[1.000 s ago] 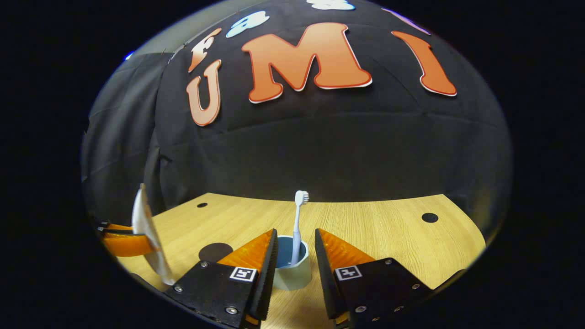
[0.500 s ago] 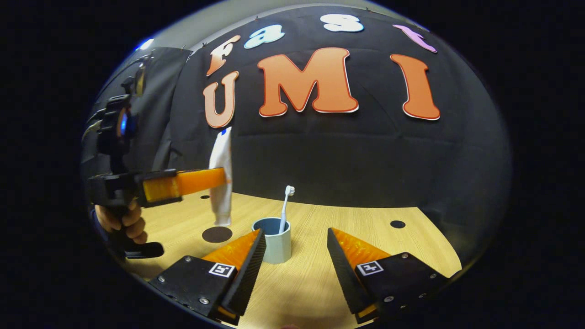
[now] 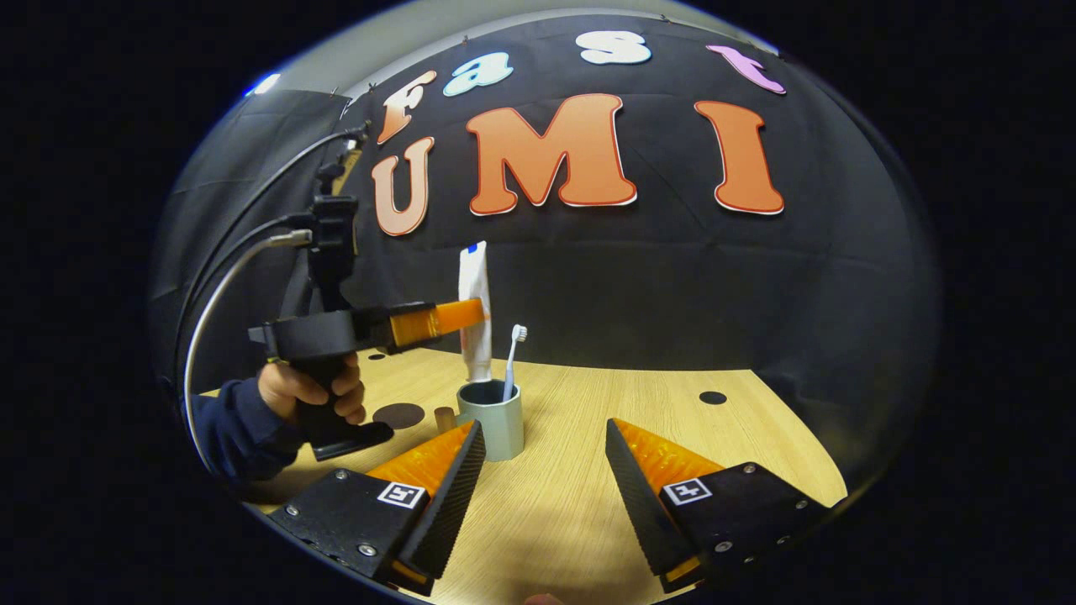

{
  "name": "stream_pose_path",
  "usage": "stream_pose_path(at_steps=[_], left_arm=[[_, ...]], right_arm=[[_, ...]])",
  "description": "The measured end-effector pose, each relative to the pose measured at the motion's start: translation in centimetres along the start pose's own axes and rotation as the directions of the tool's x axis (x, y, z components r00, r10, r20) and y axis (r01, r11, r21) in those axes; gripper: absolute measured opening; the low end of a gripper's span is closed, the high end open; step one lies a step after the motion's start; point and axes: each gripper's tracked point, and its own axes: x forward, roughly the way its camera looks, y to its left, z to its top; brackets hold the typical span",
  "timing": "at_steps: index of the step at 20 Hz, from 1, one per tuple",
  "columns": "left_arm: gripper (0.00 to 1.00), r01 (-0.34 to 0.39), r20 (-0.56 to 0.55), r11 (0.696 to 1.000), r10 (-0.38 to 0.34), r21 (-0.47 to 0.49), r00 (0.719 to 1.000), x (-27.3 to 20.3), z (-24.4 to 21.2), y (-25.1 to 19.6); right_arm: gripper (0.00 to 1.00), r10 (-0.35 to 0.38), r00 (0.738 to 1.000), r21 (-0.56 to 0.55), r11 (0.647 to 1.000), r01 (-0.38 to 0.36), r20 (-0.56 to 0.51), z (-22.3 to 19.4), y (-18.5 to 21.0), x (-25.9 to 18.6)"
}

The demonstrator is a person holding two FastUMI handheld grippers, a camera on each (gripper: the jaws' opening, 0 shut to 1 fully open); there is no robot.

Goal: Put the toothbrush and toothpaste on the desktop into the cup, then pick up the cup and place it on the coaster on the desktop.

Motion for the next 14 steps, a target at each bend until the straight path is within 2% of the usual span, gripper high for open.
stream_pose_path(at_steps=[3,10,14], left_arm=[[0.19,-0.001,-0.038,1.0,0.0,-0.029,0.999,0.7,-2.1,0.1],[0.19,-0.035,-0.123,0.999,0.034,-0.008,0.992,0.0,-6.2,1.3],[0.25,-0.024,-0.154,1.0,0.022,-0.008,0.988,-1.0,-7.3,1.1]], right_arm=[[0.88,-0.004,1.0,0.008,1.0,0.004,-0.007,-0.4,-0.1,-0.1],[0.88,0.002,0.999,0.016,1.0,-0.002,-0.04,-1.3,0.5,0.1],[0.88,-0.008,0.999,0.023,1.0,0.009,-0.053,-1.7,0.7,0.0]])
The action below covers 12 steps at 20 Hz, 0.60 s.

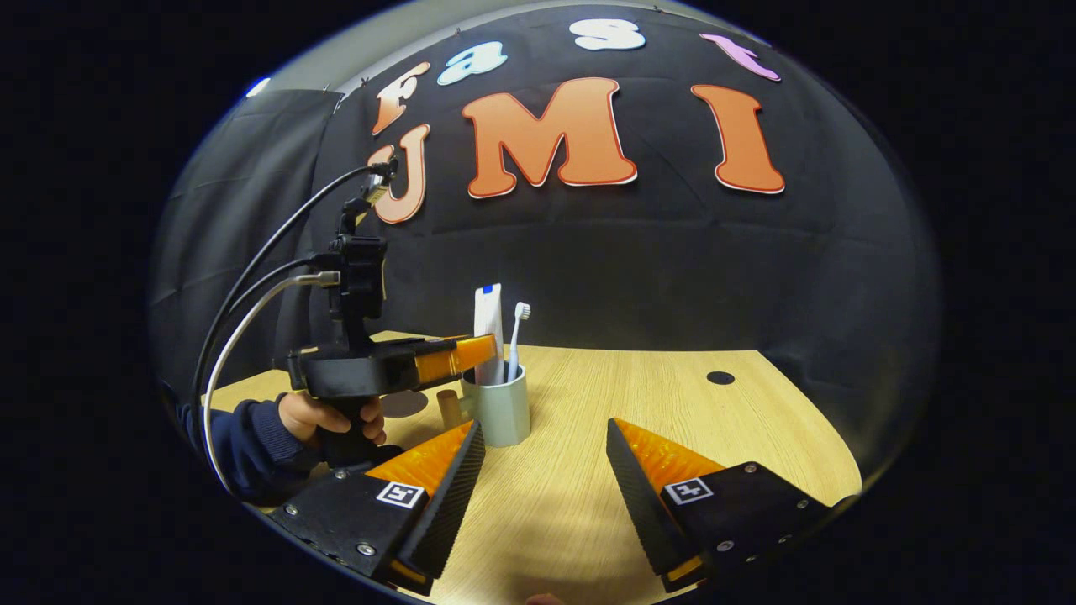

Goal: Put the toothbrush and toothpaste on the desktop into the cup, then pick up the cup and place it on the coaster on the desktop.

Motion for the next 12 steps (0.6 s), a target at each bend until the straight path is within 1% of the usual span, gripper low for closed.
stream_pose_path(at_steps=[2,3,5,6,8,10,12], left_arm=[[0.27,0.006,0.024,1.0,-0.006,-0.003,1.0,-0.7,0.7,0.0],[0.25,0.007,0.04,1.0,-0.007,-0.007,0.999,-1.3,1.4,0.1],[0.28,0.021,0.039,1.0,-0.02,-0.015,0.999,-2.6,1.9,0.2],[0.36,0.022,0.035,1.0,-0.022,-0.013,0.999,-3.2,2.0,0.4],[0.57,0.012,0.054,1.0,-0.011,-0.007,0.998,-5.1,2.8,1.3],[0.72,-0.002,0.059,1.0,0.0,0.031,0.998,-7.1,3.4,2.3],[0.81,-0.043,0.072,0.994,0.035,0.103,0.997,-9.6,4.2,3.9]], right_arm=[[0.88,0.0,1.0,0.016,1.0,0.0,-0.006,0.2,0.4,-0.1],[0.88,-0.003,1.0,0.023,1.0,0.003,-0.011,0.4,0.6,0.0],[0.88,-0.012,1.0,0.029,0.999,0.013,-0.022,0.7,0.9,0.0],[0.88,-0.015,1.0,0.026,1.0,0.015,-0.027,1.0,1.2,0.0],[0.88,-0.011,0.999,0.01,1.0,0.012,-0.032,2.0,2.1,0.0],[0.88,-0.013,0.999,-0.014,1.0,0.012,-0.042,2.9,3.2,0.4],[0.88,-0.007,0.997,-0.026,1.0,0.005,-0.072,3.8,4.6,1.2]])
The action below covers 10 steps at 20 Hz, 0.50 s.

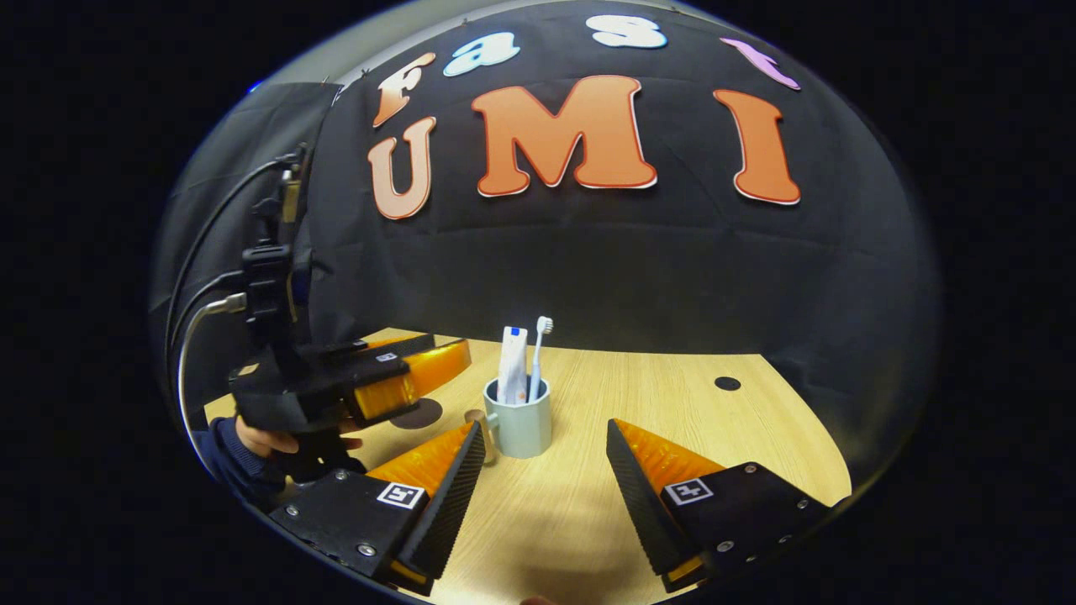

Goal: Put the toothbrush and toothpaste on the desktop into the cup, then pick up the cup and place it on the coaster on the desktop.

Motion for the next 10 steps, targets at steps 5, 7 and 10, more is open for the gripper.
stream_pose_path(at_steps=[5,7,10], left_arm=[[0.95,-0.109,0.033,0.988,0.106,0.105,0.994,-6.0,1.4,4.7],[0.96,-0.134,0.052,0.984,0.128,0.122,0.99,-8.3,1.9,6.0],[0.97,-0.184,0.083,0.971,0.173,0.15,0.981,-11.9,2.9,8.3]], right_arm=[[0.88,0.007,0.989,0.004,1.0,-0.006,-0.148,0.6,3.5,2.8],[0.88,-0.013,0.977,0.023,1.0,0.019,-0.212,0.6,4.6,3.9],[0.88,-0.034,0.96,0.035,0.998,0.046,-0.278,1.1,6.1,5.6]])
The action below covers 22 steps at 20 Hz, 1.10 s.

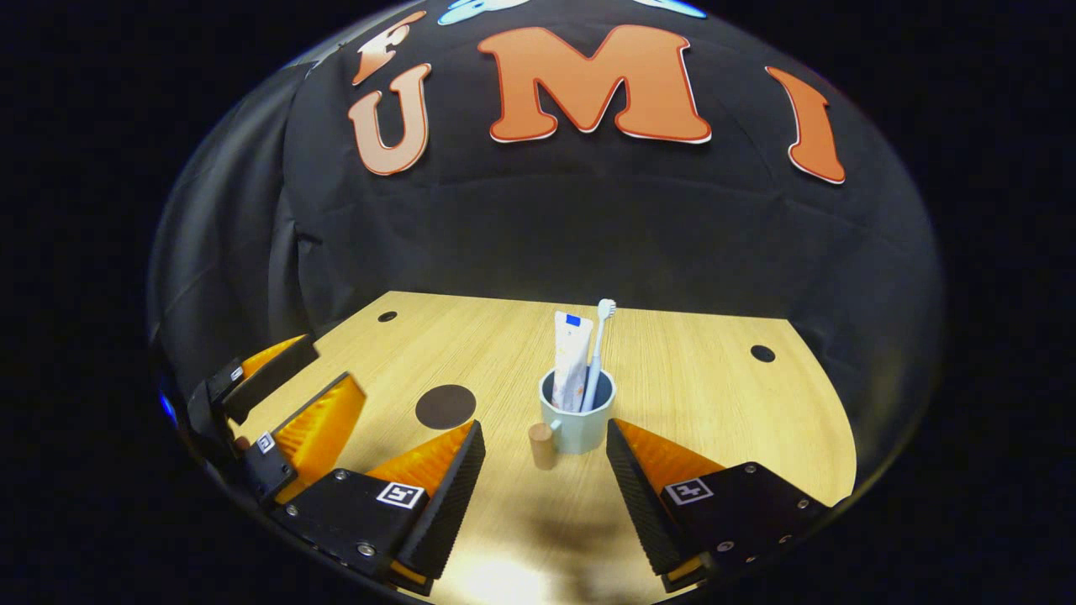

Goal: Put the toothbrush and toothpaste on the desktop into the cup, then pick up the cup and place it on the coaster on the desktop.

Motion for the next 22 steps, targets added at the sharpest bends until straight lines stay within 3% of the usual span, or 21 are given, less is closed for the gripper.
stream_pose_path(at_steps=[7,11,16,17,18,22], left_arm=[[0.99,-0.099,0.046,0.995,0.098,0.027,0.994,-5.8,-0.2,5.6],[0.99,-0.122,0.02,0.992,0.122,-0.011,0.992,-7.4,-2.2,7.4],[1.0,-0.141,0.024,0.99,0.141,-0.004,0.99,-9.3,-3.0,9.1],[0.99,-0.147,0.026,0.989,0.146,0.007,0.989,-9.6,-3.4,9.5],[0.99,-0.15,0.026,0.989,0.149,0.015,0.988,-9.8,-3.4,9.8],[1.0,-0.159,0.016,0.987,0.159,0.022,0.987,-10.9,-4.0,10.5]], right_arm=[[0.88,-0.088,0.975,0.007,0.996,0.092,-0.202,-1.1,0.9,3.0],[0.87,-0.102,0.936,0.085,0.987,0.138,-0.338,-3.1,1.2,4.6],[0.82,-0.186,0.875,0.07,0.968,0.242,-0.447,-4.9,0.1,6.7],[0.76,-0.197,0.868,0.081,0.962,0.26,-0.456,-5.2,0.0,7.0],[0.79,-0.197,0.86,0.095,0.958,0.271,-0.471,-5.6,0.1,7.5],[0.63,-0.222,0.826,0.129,0.934,0.333,-0.518,-6.6,-0.7,9.1]])
